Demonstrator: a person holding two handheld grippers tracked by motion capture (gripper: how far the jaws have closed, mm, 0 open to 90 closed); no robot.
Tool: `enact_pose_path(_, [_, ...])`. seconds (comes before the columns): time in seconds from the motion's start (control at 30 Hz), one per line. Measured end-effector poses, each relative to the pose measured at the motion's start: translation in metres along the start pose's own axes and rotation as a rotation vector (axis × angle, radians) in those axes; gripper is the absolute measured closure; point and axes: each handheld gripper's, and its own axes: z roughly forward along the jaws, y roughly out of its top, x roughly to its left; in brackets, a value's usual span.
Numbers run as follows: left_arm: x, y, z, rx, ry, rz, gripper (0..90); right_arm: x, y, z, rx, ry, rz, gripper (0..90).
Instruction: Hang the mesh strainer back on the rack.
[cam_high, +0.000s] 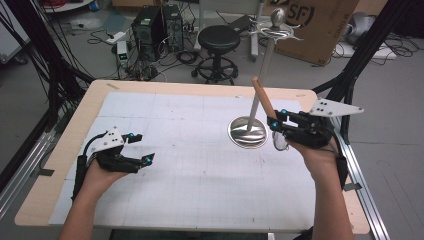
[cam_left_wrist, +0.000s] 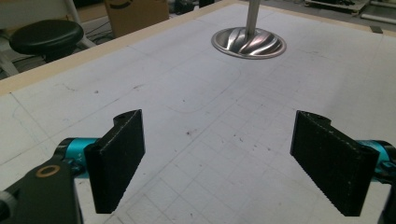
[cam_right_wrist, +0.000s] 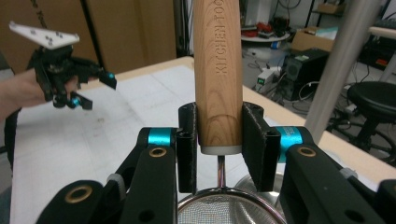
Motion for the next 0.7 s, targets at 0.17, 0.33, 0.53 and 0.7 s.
enact_pose_path(0.17, [0.0, 0.0, 0.0, -0.002, 0.0, -0.003, 18.4, -0.009, 0.012, -0.013, -0.04, -0.027, -0.01, 68.4])
enact_pose_path(0.33, [-0.001, 0.0, 0.001, 0.001, -0.003, -0.002, 18.4, -0.019, 0.02, -0.025, -0.088, -0.045, -0.004, 68.4])
enact_pose_path(0.53, [0.0, 0.0, 0.001, 0.003, -0.003, -0.002, 18.4, -0.031, 0.027, -0.035, -0.106, -0.078, -0.002, 68.4])
enact_pose_path(0.7, [-0.001, -0.001, 0.002, 0.008, -0.005, -0.001, 18.4, -0.039, 0.033, -0.042, -0.104, -0.116, -0.006, 68.4])
